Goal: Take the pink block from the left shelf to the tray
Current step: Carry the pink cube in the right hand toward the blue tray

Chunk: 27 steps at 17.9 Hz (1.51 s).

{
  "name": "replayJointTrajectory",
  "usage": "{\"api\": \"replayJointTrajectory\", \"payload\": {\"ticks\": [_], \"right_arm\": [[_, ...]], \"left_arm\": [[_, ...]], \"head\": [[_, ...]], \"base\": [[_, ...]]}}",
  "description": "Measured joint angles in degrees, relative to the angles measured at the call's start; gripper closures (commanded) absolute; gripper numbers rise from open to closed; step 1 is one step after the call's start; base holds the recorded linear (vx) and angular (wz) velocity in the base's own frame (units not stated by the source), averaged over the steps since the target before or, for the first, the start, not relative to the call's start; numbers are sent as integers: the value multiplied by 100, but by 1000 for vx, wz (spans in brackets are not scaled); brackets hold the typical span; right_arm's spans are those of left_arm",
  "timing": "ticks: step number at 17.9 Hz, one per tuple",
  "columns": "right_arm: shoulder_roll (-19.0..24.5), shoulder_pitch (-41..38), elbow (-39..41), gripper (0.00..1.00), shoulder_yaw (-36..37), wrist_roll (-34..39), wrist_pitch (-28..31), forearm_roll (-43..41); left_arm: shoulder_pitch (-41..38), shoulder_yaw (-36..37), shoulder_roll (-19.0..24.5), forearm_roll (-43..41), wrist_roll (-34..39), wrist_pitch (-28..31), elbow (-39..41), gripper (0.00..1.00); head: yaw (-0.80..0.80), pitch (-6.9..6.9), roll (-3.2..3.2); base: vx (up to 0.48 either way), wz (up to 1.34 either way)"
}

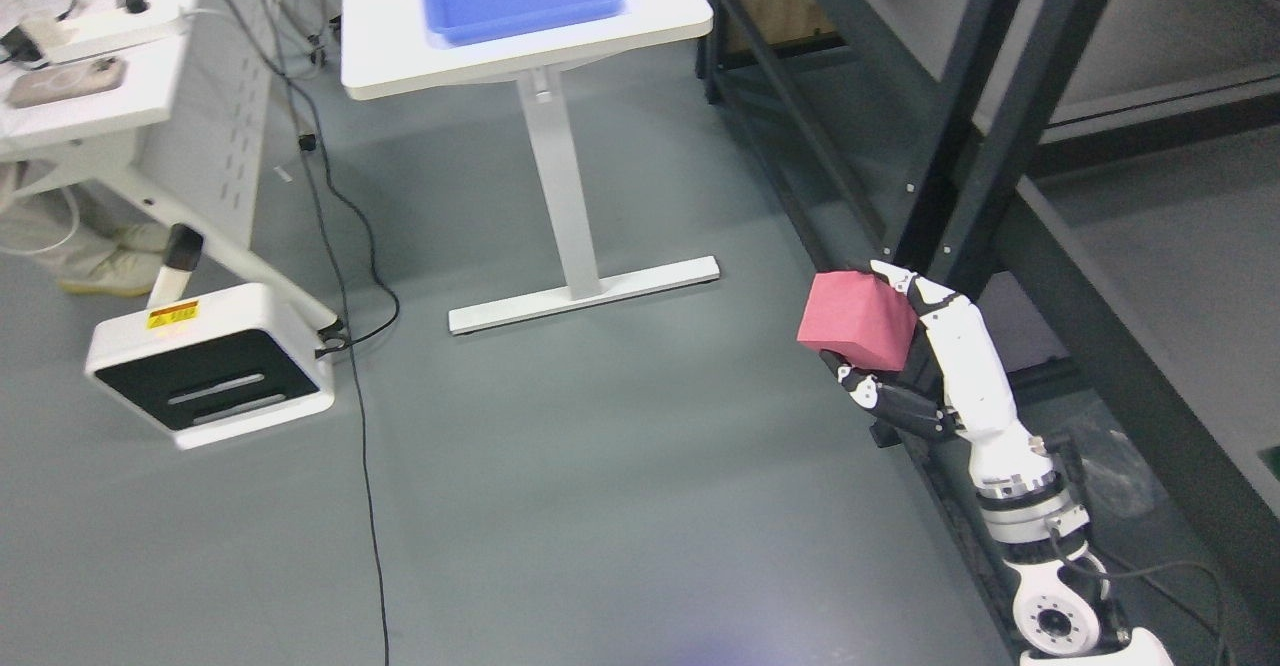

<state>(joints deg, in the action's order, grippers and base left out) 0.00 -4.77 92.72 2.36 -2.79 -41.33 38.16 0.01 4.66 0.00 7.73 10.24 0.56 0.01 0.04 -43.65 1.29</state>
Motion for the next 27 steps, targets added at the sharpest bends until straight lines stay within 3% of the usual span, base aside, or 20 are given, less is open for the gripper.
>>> {"api": "replayJointTrajectory", "payload": {"ticks": [12, 27], "right_arm": [[0, 10, -20, 94, -165, 1, -1, 8], [0, 9, -35, 94, -220, 6, -14, 49]], "left_arm": [[-2, 0, 0, 0, 0, 1, -1, 0], [-1, 0, 0, 0, 0, 1, -1, 0]], "head": [[0, -1, 0], [0, -2, 0]], "base": [[-51, 259], [246, 139]]}}
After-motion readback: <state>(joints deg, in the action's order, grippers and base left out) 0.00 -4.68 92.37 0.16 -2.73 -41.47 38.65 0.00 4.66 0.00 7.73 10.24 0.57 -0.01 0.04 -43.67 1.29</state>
